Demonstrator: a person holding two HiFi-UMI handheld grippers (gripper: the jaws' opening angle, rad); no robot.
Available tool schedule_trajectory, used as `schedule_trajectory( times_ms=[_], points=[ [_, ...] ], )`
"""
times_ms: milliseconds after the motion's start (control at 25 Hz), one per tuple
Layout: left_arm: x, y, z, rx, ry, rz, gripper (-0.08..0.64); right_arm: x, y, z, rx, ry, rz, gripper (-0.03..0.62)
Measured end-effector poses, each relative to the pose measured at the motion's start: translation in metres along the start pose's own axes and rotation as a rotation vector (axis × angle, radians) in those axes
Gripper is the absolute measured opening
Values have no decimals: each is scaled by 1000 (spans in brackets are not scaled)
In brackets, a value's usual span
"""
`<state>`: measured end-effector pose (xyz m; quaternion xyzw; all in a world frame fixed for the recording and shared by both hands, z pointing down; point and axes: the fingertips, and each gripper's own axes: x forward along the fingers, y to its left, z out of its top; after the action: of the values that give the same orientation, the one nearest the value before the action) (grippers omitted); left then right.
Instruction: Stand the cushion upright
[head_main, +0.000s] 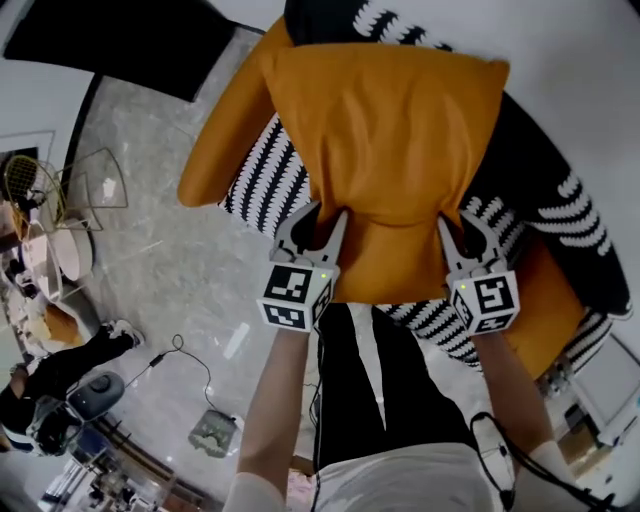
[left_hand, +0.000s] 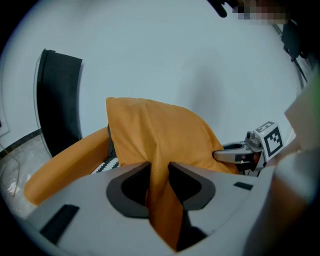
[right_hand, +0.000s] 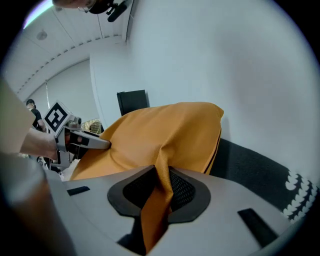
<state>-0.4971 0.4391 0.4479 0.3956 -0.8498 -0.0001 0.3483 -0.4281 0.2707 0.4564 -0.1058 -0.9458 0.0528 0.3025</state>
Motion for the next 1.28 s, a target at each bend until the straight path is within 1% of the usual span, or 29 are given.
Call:
schedule_trajectory(
  times_ms=[160, 280, 400, 480, 560, 720, 840, 1000, 1120, 1280],
  points=[
    [5, -13, 20, 81, -35, -61, 118, -18, -8, 7, 22, -51, -87, 87],
    [4, -22, 36, 133, -86, -105, 112, -32, -8, 15, 33, -94, -150, 83],
    [-7, -35, 61, 157, -141, -142, 109, -54, -5, 37, 39, -131, -203, 78],
    [-14, -44, 78, 164, -181, -172, 107, -69, -6, 52, 37, -153, -252, 78],
    [-16, -51, 90, 179, -206, -209, 107, -83, -6, 67, 32, -209, -309, 78],
    [-8, -66, 109, 246, -231, -283, 104, -100, -11, 71, 28, -286, -414, 78],
    [8, -72, 119, 314, -245, -326, 103, -101, -21, 69, 19, -330, -485, 78],
    [41, -77, 125, 394, -253, -379, 103, -89, -45, 61, 51, -365, -551, 80],
    [73, -80, 122, 399, -230, -392, 101, -78, -66, 51, 66, -363, -589, 80],
    [116, -78, 113, 377, -185, -391, 101, -55, -92, 32, 86, -312, -585, 84]
  ],
)
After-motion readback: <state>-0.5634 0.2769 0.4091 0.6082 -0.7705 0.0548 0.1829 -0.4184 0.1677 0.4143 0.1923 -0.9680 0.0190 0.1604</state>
